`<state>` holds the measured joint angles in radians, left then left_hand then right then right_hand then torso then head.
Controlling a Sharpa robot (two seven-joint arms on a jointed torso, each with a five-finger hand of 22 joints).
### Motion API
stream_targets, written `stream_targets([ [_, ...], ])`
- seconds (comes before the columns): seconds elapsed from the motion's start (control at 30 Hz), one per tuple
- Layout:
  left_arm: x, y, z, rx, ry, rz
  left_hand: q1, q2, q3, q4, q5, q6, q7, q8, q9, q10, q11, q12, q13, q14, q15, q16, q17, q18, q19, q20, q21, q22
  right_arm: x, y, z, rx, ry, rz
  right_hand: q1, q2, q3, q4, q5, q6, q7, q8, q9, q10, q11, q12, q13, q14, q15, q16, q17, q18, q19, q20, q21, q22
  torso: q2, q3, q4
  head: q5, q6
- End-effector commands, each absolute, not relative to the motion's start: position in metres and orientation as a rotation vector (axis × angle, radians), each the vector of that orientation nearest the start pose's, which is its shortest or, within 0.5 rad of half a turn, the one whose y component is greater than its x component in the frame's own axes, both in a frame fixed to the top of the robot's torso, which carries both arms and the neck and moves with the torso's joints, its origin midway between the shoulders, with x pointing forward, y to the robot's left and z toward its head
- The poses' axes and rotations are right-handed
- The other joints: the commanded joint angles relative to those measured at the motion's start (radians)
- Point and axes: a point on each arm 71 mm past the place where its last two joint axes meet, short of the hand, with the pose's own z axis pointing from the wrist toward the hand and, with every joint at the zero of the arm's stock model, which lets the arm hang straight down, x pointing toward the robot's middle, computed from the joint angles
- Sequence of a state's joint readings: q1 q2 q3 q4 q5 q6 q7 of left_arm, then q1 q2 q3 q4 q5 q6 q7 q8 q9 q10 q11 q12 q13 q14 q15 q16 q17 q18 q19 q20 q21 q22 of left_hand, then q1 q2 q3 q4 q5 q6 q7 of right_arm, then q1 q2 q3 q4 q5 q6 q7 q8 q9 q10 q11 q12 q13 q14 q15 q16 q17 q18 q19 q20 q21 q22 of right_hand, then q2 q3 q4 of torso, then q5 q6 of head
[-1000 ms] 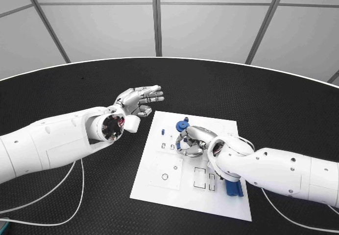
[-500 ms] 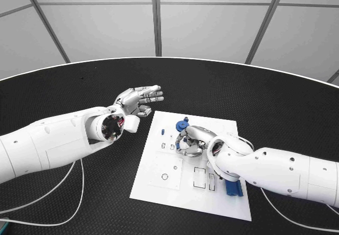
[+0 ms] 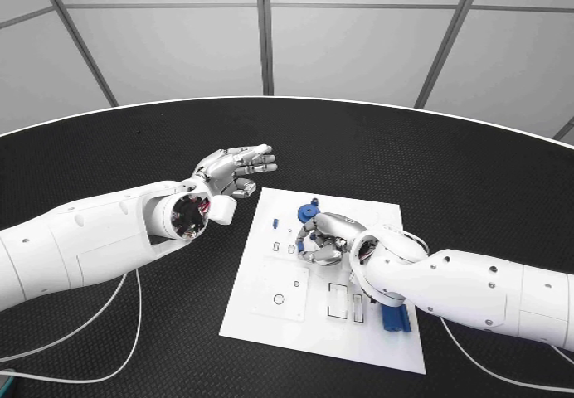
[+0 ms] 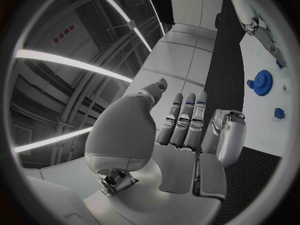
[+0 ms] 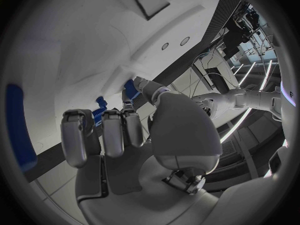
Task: Assemble the parts on the task board
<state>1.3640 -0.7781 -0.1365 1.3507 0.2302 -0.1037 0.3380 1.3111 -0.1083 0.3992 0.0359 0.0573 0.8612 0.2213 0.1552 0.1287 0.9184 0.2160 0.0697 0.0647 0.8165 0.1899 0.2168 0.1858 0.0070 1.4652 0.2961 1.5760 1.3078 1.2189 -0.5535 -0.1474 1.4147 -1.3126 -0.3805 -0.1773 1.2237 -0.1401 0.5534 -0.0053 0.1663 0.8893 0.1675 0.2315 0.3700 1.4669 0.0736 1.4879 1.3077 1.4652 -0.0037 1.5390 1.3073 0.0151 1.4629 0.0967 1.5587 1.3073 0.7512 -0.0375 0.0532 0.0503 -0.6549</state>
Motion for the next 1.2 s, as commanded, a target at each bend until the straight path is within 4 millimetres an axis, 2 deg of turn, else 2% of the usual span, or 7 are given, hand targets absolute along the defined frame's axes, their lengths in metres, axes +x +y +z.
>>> stream_targets([
  [0.03,0.535,0.223,-0.144,-1.24,1.414,-1.672,0.001,-0.012,0.005,0.001,-0.002,-0.008,0.04,0.006,0.002,0.003,0.001,-0.003,0.0,-0.006,-0.001,0.003,0.001,-0.007,0.106,0.005,-0.005,0.263,0.483,-0.088,-0.215,-0.105,1.744,0.789,-0.009,-0.004,-0.007,0.0,-0.006,-0.015,0.001,-0.009,-0.004,0.023,0.007,-0.012,0.179,0.086,0.007,0.0,0.177,-0.008,0.095,0.008,-0.007,0.243,-0.001,0.0007,0.0001,0.0,-0.001],
  [0.8,0.535,0.223,-0.144,-1.24,1.415,-1.672,0.001,-0.013,0.005,0.001,-0.002,-0.009,0.04,0.006,0.002,0.003,0.001,-0.004,0.0,-0.007,-0.001,0.003,0.002,-0.007,0.106,0.006,-0.005,0.263,0.484,-0.088,-0.214,-0.108,1.736,0.796,-0.023,-0.025,-0.022,0.007,-0.013,-0.052,0.012,-0.026,-0.014,-0.007,0.018,-0.046,0.148,0.085,0.017,-0.002,0.172,-0.007,0.092,0.018,-0.013,0.237,0.0,0.0005,-0.0002,-0.003,-0.003],
  [0.97,0.535,0.224,-0.144,-1.242,1.419,-1.671,0.001,-0.013,0.005,0.001,-0.002,-0.009,0.04,0.006,0.002,0.003,0.001,-0.004,0.0,-0.007,-0.001,0.003,0.002,-0.007,0.106,0.006,-0.005,0.263,0.481,-0.09,-0.211,-0.107,1.693,0.825,-0.036,-0.051,-0.054,0.017,-0.019,-0.099,0.018,-0.048,-0.026,-0.016,0.024,-0.054,0.139,0.083,0.022,-0.004,0.168,-0.005,0.088,0.023,-0.018,0.232,0.0,0.0005,0.0005,-0.003,-0.003],
  [1.03,0.535,0.224,-0.144,-1.242,1.422,-1.672,0.0,-0.017,0.005,0.002,-0.002,-0.012,0.039,0.006,0.002,0.0,0.002,-0.004,0.0,-0.026,0.003,-0.008,-0.002,-0.007,0.106,0.006,-0.005,0.263,0.479,-0.091,-0.209,-0.114,1.671,0.846,-0.042,-0.06,-0.076,0.025,-0.031,-0.14,0.018,-0.067,-0.036,-0.032,0.024,-0.072,0.123,0.082,0.023,-0.006,0.163,-0.003,0.085,0.024,-0.023,0.226,-0.001,0.001,0.0001,-0.003,-0.003],
  [1.07,0.535,0.224,-0.144,-1.243,1.423,-1.673,0.0,-0.018,0.005,0.002,-0.002,-0.012,0.04,0.006,0.003,-0.001,0.003,-0.005,0.0,-0.031,0.004,-0.011,-0.003,-0.007,0.106,0.005,-0.005,0.263,0.477,-0.092,-0.207,-0.12,1.655,0.862,-0.039,-0.059,-0.097,0.033,-0.055,-0.168,0.017,-0.078,-0.044,-0.036,0.024,-0.075,0.119,0.082,0.023,-0.006,0.162,-0.003,0.084,0.024,-0.025,0.225,-0.001,0.0011,-0.0004,-0.002,-0.003],
  [1.17,0.535,0.224,-0.144,-1.242,1.429,-1.678,-0.001,-0.021,0.005,0.004,-0.002,-0.017,0.041,0.006,0.003,-0.012,0.008,-0.008,-0.002,-0.128,0.017,-0.053,-0.025,0.037,0.064,0.003,0.116,0.06,0.473,-0.094,-0.204,-0.123,1.629,0.902,-0.031,-0.054,-0.137,0.047,-0.073,-0.193,0.015,-0.083,-0.052,-0.042,0.022,-0.08,0.113,0.081,0.022,-0.009,0.158,-0.002,0.083,0.024,-0.027,0.223,-0.002,0.0017,-0.001,-0.002,-0.004],
  [1.2,0.535,0.224,-0.144,-1.241,1.432,-1.681,-0.003,-0.023,0.004,0.007,-0.002,-0.025,0.045,0.003,0.003,-0.033,0.015,-0.012,-0.004,-0.215,0.028,-0.087,-0.044,0.041,0.061,0.003,0.128,0.04,0.471,-0.095,-0.202,-0.123,1.62,0.918,-0.023,-0.051,-0.158,0.054,-0.074,-0.202,0.014,-0.083,-0.056,-0.047,0.021,-0.086,0.107,0.079,0.021,-0.011,0.151,0.0,0.08,0.023,-0.032,0.218,-0.003,0.0017,-0.0015,-0.002,-0.003],
])
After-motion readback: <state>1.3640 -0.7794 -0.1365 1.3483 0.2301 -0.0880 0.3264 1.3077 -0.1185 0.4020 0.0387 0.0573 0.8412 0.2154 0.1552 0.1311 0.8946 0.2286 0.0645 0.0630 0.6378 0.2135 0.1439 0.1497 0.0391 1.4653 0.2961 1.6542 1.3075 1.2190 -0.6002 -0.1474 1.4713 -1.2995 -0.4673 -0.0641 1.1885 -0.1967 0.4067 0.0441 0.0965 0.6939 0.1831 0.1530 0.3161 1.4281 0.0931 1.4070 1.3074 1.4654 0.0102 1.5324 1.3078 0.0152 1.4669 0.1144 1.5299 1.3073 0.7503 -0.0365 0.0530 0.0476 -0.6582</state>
